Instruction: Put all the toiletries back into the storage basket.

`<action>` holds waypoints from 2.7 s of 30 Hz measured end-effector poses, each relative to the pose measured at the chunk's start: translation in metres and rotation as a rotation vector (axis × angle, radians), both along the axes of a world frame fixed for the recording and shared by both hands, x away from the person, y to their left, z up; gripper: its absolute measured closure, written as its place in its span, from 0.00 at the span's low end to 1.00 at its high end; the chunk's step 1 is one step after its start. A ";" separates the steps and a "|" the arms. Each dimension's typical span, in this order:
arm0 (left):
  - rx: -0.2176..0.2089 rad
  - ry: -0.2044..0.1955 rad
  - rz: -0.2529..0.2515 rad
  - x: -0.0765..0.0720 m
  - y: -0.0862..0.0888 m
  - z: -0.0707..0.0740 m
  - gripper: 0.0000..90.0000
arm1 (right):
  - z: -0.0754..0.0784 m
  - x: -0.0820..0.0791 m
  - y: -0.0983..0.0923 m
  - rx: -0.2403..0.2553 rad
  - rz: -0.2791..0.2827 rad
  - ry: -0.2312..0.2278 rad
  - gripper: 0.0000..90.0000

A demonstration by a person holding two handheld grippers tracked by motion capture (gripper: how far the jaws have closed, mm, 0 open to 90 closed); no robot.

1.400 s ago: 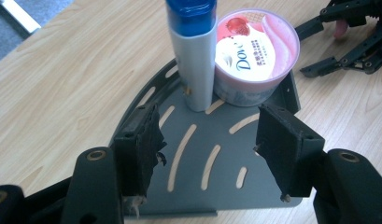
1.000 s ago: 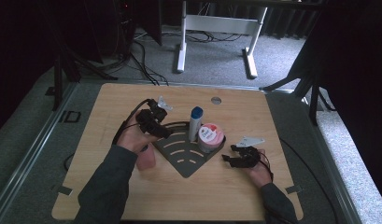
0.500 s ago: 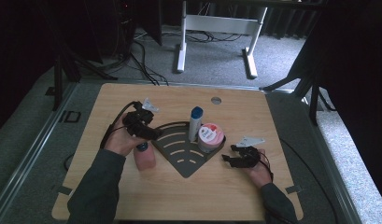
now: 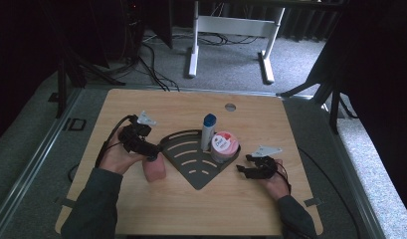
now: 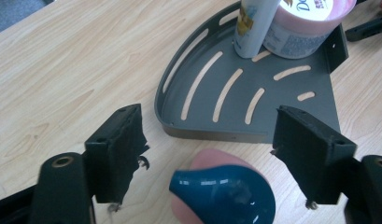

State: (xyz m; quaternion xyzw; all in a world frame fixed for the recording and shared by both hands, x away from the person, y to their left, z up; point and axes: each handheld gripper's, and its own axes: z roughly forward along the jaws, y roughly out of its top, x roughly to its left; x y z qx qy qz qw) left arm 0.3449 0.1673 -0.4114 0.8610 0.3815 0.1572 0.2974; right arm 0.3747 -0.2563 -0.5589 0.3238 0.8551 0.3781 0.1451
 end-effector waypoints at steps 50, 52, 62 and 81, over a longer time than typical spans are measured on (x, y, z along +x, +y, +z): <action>-0.056 0.038 -0.040 -0.011 0.010 -0.045 0.25 | 0.000 0.000 0.000 0.001 -0.001 -0.001 0.41; -0.056 0.043 -0.041 -0.011 0.010 -0.047 0.25 | 0.000 0.000 0.000 0.002 -0.001 0.000 0.41; -0.041 0.053 -0.059 -0.009 0.007 -0.053 0.26 | 0.000 0.000 0.000 0.003 -0.001 0.001 0.41; -0.072 0.017 -0.086 -0.011 0.009 -0.049 0.46 | 0.000 0.000 0.000 0.003 -0.001 0.001 0.41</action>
